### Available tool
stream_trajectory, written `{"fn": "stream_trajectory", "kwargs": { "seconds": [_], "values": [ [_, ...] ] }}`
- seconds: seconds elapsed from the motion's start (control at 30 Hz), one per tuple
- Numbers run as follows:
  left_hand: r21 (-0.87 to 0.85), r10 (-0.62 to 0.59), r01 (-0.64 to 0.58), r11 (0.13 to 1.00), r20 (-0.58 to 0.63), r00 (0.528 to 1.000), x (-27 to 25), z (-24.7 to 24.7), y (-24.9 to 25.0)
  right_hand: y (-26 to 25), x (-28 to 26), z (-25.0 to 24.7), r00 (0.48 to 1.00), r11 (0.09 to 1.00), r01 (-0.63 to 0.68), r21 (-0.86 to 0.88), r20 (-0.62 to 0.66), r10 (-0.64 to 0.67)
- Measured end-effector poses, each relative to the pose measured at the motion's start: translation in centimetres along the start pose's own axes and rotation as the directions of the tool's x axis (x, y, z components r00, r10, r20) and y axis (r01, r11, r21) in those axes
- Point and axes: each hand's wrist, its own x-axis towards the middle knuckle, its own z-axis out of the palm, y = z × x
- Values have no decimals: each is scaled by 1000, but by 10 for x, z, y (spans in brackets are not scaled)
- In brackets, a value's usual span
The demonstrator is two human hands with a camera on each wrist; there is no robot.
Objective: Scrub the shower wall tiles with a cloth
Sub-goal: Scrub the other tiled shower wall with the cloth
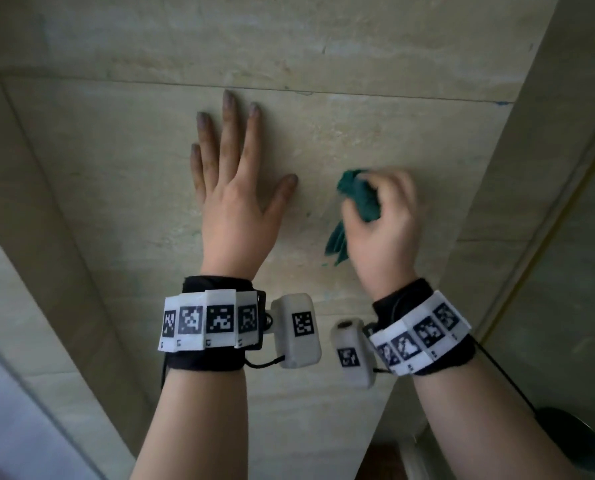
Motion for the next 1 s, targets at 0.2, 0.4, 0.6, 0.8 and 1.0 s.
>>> {"fn": "stream_trajectory", "kwargs": {
  "seconds": [0.2, 0.4, 0.6, 0.8, 1.0],
  "values": [
    [17, 0, 0, 1000, 11, 1000, -7, -1, -1, 1, -23, -1, 985, 998, 57, -32, 162, -51],
    [38, 6, -7, 999, 33, 999, -9, -2, -6, -2, -1, 3, 996, 999, -53, 13, -71, 53],
    [61, 32, -36, 998, 72, 997, -11, -6, -12, -11, -32, 7, 950, 998, 56, -12, 308, -49],
    [117, 36, -46, 992, 92, 995, -13, -11, -20, -17, 19, 8, 999, 999, 39, 2, 2, -39],
    [90, 20, -28, 996, 83, 996, -13, -9, -20, -14, -58, 21, 883, 980, 200, 19, 430, -188]
  ]
}}
